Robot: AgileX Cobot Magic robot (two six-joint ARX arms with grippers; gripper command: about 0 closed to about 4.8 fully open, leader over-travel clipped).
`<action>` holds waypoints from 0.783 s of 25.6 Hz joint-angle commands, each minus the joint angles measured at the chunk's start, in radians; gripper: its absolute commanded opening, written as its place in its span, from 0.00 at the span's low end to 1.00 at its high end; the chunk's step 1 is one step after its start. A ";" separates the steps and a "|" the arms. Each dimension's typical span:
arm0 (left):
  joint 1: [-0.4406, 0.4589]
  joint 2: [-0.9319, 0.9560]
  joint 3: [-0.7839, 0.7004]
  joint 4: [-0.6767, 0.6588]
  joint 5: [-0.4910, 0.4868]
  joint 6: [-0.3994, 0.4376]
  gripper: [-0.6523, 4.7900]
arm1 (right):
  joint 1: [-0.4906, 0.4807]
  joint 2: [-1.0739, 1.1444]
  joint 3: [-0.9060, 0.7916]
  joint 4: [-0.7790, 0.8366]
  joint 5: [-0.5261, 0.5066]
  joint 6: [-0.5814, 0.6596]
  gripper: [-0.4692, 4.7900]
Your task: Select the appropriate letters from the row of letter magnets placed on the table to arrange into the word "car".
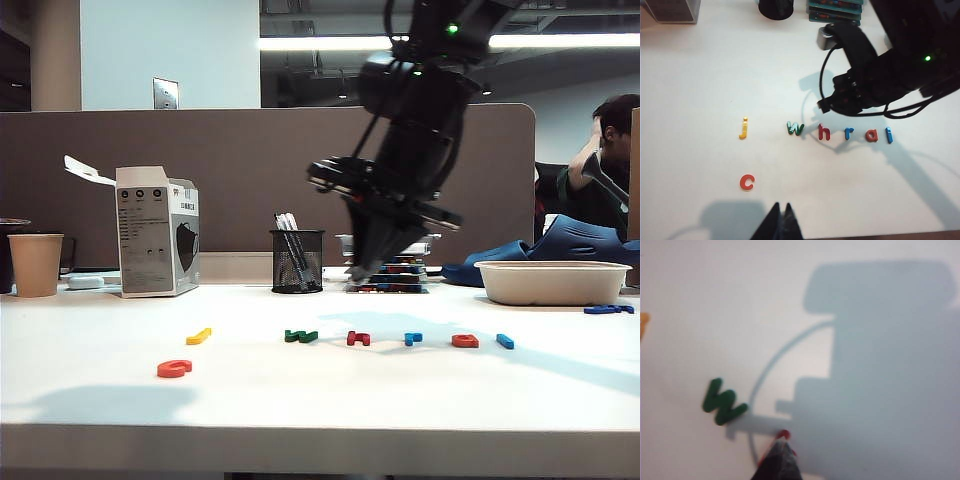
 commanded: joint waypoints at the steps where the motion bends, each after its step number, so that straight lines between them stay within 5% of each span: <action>1: 0.000 -0.003 0.002 -0.002 -0.010 0.004 0.11 | -0.030 -0.004 0.002 -0.073 0.058 0.051 0.08; 8: 0.000 -0.003 0.002 -0.002 -0.011 0.004 0.11 | -0.053 -0.005 0.001 -0.232 0.156 0.114 0.08; 20: 0.000 -0.003 0.002 -0.002 -0.010 0.004 0.11 | -0.056 -0.005 -0.001 -0.275 0.167 0.160 0.08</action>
